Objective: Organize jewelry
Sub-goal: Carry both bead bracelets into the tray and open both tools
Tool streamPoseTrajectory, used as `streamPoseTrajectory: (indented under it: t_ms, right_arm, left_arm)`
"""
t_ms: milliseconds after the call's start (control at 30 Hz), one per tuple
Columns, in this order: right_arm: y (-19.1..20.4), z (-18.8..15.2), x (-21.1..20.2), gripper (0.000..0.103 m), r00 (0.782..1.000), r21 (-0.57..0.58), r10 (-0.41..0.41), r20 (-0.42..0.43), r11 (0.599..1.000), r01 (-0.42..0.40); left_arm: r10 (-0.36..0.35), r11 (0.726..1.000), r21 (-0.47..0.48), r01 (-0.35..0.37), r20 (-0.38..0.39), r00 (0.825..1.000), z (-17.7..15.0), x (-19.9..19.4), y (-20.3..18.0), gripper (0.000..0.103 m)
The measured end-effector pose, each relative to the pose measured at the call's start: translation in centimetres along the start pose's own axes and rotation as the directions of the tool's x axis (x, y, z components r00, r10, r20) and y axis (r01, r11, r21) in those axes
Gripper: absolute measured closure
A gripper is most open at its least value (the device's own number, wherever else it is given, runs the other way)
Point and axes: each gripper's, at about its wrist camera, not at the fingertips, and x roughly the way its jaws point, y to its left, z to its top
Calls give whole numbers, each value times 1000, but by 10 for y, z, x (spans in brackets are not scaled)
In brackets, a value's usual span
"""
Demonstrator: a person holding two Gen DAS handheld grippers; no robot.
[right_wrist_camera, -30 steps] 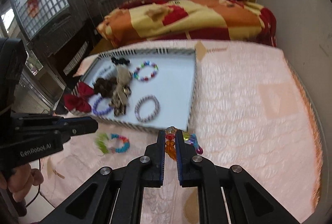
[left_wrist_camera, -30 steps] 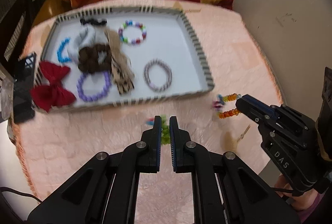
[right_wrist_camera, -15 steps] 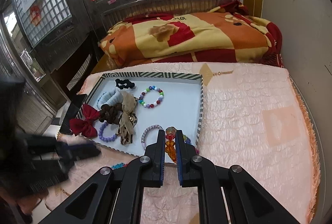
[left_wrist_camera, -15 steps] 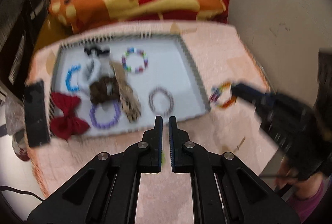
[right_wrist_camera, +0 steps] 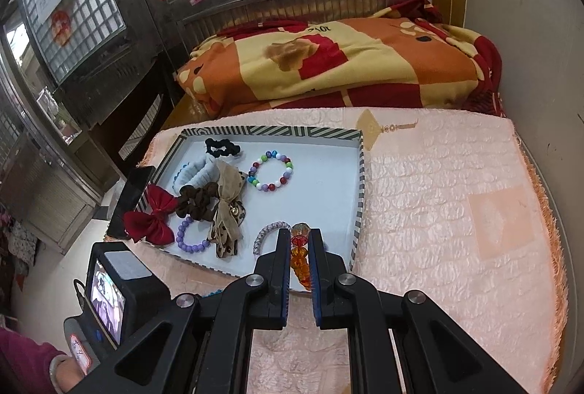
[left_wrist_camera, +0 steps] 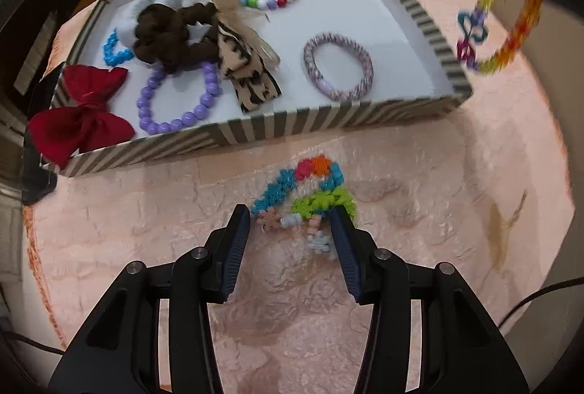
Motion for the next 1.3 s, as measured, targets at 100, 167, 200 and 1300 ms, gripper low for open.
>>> streamPoseTrajectory:
  t_ms: [100, 167, 200, 1300]
  right_arm:
    - [0, 1, -2, 94, 1000, 2, 3, 5, 1000, -3]
    - [0, 2, -3, 94, 1000, 0, 6, 8, 1000, -6]
    - [1, 2, -3, 94, 1000, -1, 8, 9, 1000, -8]
    - [-13, 37, 90, 94, 989, 10, 50, -136, 999, -49]
  left_arm:
    - [-17, 1000, 8, 17, 9, 1000, 1, -1, 3, 91]
    - [-86, 996, -13, 86, -10, 996, 3, -3, 12, 90]
    - [-108, 994, -19, 108, -12, 994, 3, -6, 16, 91]
    - [-187, 981, -41, 190, 72, 980, 176, -43, 24, 91]
